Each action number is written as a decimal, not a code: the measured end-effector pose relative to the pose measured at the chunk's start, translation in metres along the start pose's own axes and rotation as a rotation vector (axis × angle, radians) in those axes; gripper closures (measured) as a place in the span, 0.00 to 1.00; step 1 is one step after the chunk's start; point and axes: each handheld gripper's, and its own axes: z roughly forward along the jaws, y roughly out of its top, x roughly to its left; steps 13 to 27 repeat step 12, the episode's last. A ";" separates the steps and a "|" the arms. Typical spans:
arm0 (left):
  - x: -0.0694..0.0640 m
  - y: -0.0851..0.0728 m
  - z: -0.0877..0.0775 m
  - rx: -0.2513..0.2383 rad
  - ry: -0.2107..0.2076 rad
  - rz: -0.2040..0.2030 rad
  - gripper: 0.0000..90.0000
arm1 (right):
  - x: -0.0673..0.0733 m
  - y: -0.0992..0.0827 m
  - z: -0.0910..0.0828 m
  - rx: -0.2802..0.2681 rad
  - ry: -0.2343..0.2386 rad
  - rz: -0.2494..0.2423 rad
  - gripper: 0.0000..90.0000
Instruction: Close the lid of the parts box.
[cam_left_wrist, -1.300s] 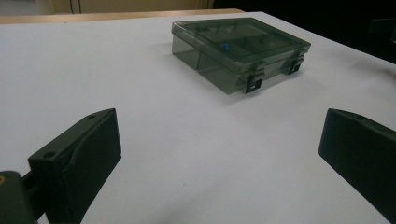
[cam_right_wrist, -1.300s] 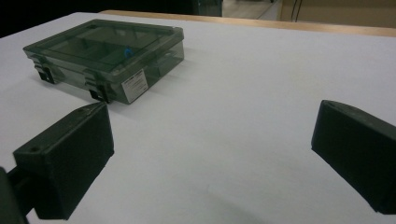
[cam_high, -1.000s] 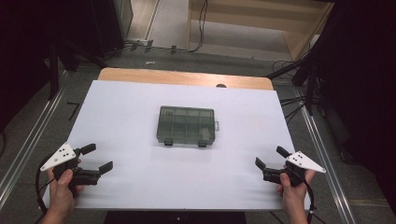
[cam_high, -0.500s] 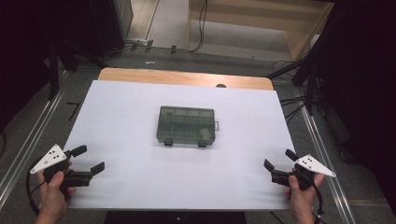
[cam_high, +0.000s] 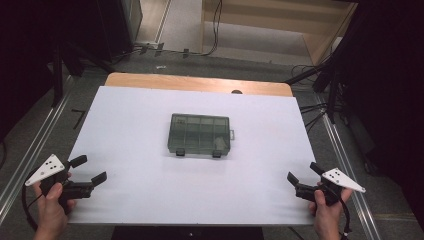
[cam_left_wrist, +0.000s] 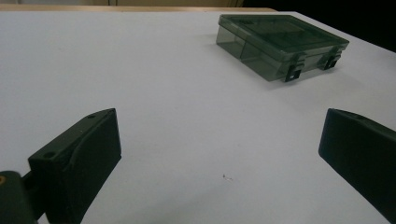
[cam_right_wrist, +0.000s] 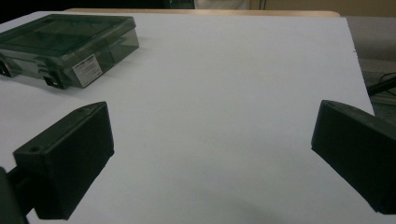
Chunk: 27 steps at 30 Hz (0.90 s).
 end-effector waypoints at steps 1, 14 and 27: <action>0.000 0.000 0.001 0.001 -0.001 0.001 0.00 | 0.000 0.000 0.000 0.004 -0.001 -0.001 0.00; 0.004 -0.001 0.001 -0.013 -0.008 -0.030 0.00 | -0.001 -0.001 0.003 0.004 0.003 0.001 0.00; 0.004 -0.001 0.001 -0.013 -0.008 -0.030 0.00 | -0.001 -0.001 0.003 0.004 0.003 0.001 0.00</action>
